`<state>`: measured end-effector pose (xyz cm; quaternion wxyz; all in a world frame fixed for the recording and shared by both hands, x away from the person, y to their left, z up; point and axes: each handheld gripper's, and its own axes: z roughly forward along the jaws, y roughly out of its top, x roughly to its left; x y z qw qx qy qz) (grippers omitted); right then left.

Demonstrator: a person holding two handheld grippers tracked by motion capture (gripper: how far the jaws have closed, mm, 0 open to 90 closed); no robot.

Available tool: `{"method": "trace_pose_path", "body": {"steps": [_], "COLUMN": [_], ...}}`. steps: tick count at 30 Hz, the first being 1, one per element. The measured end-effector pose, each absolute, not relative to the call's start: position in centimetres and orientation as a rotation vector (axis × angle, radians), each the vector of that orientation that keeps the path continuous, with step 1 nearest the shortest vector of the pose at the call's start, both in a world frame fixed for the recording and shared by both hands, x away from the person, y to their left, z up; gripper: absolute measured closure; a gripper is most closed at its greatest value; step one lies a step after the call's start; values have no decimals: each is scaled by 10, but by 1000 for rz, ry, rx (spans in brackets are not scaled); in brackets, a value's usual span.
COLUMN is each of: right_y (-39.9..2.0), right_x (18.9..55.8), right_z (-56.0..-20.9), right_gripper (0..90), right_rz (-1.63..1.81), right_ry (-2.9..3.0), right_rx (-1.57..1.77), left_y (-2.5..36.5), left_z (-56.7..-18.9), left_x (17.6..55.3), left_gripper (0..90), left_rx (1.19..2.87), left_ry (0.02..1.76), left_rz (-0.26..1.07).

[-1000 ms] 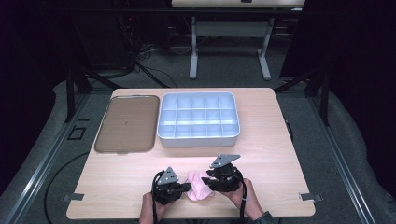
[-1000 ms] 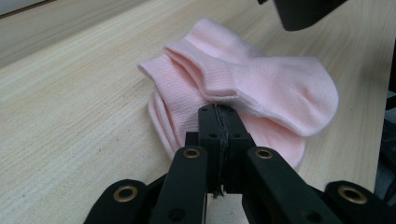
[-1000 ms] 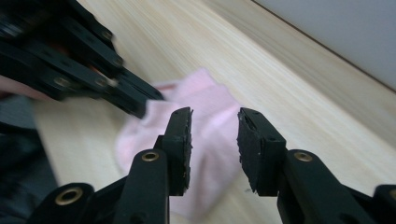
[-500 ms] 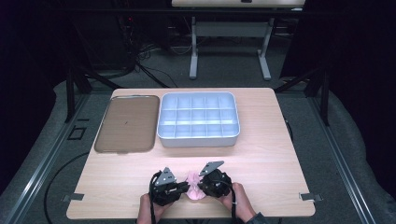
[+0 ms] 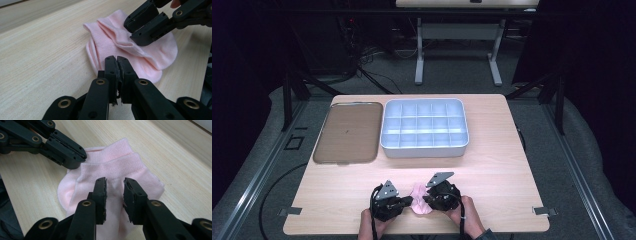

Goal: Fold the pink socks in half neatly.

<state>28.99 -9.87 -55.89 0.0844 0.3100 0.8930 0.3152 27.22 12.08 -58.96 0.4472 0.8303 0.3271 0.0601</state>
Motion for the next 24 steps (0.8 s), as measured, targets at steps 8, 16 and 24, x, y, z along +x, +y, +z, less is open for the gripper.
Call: {"method": "trace_pose_path", "body": {"steps": [8, 16, 24], "right_y": [-95, -97, -101], "right_x": [294, 292, 291], "right_z": [-562, -549, -535], "right_gripper": [849, 881, 881], "right_rz": [919, 950, 1041], "right_ry": [2694, 2672, 2648], "right_rx": [935, 974, 969], "left_y": [121, 121, 121], "left_z": [-590, -590, -590], "left_x": [273, 273, 273], "left_gripper": [874, 874, 874], "left_rx": [2046, 2045, 2051], "left_ry": [824, 824, 821], "left_rz": [131, 129, 135]}}
